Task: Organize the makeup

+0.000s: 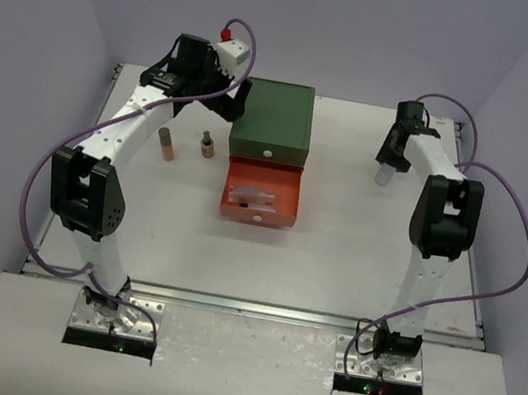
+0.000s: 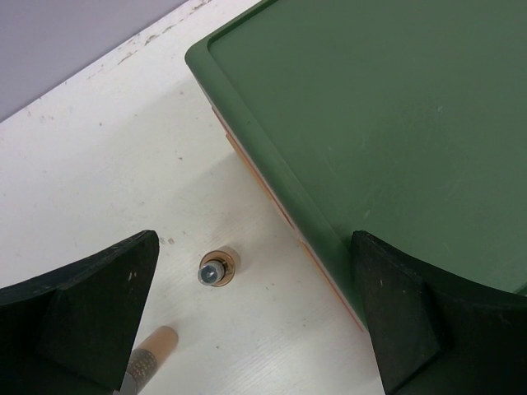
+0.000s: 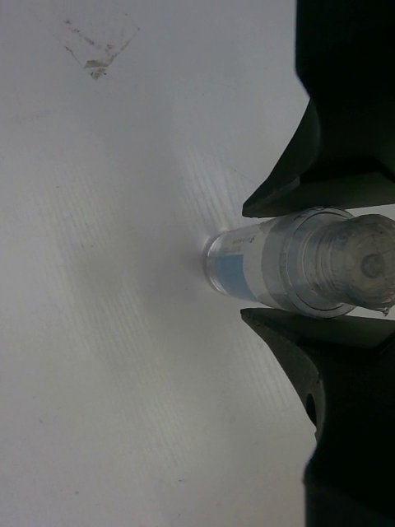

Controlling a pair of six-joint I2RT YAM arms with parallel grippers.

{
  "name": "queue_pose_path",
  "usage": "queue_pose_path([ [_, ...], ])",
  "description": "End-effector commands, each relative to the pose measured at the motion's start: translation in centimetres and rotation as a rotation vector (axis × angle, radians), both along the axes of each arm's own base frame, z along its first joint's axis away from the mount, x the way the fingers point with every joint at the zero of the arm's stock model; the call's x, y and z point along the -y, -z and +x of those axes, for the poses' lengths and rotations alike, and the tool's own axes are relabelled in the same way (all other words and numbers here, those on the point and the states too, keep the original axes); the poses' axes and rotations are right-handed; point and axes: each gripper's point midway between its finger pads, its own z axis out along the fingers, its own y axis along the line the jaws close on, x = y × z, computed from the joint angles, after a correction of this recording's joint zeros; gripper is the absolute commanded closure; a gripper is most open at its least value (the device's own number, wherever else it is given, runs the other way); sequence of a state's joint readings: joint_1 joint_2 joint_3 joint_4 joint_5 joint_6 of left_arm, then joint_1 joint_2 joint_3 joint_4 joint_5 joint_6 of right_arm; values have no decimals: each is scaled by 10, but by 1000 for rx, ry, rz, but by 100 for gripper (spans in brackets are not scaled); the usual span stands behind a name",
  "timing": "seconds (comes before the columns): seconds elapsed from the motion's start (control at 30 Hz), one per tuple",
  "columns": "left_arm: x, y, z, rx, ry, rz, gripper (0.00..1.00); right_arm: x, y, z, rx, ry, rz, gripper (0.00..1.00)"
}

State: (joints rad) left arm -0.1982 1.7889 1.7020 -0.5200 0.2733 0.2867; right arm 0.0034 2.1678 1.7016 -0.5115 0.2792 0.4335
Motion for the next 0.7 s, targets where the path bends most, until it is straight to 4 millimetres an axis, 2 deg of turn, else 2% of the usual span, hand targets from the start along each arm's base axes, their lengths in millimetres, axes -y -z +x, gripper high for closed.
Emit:
queue_pose_path([
  [0.0,8,-26,7,70,15,-15,0,-3,-69,-6,132,-51,-38,88],
  [0.1,8,-26,6,69,17,-17,0,-23,-114,-16,238,-146,-19,91],
  [0.17,8,-27,6,72,18,-15,0,-46,-145,-28,317,-239,9,92],
  [0.2,8,-27,5,74,18,-14,0,-64,-176,-37,405,-315,26,94],
  [0.23,8,-28,5,75,19,-14,0,-83,-221,-49,540,-403,39,95],
  [0.27,8,-28,5,75,19,-15,0,-99,-242,-62,617,-472,48,96],
  [0.3,8,-28,4,75,20,-16,0,-110,-241,-70,632,-507,64,97],
  [0.33,8,-28,4,71,22,-20,0,-131,-287,-91,794,-601,97,98],
  [0.37,9,-27,4,69,23,-21,0,-150,-299,-106,849,-673,142,99],
  [0.4,9,-26,3,67,23,-21,0,-168,-306,-121,887,-743,189,100],
  [0.47,8,-24,4,65,18,-18,0,-215,-303,-150,896,-903,294,100],
  [0.53,7,-22,4,62,15,-16,0,-249,-301,-169,892,-1007,357,100],
  [0.6,7,-22,4,62,12,-14,0,-303,-280,-195,834,-1172,456,100],
  [0.67,7,-23,3,62,12,-17,0,-335,-267,-206,805,-1239,494,99],
])
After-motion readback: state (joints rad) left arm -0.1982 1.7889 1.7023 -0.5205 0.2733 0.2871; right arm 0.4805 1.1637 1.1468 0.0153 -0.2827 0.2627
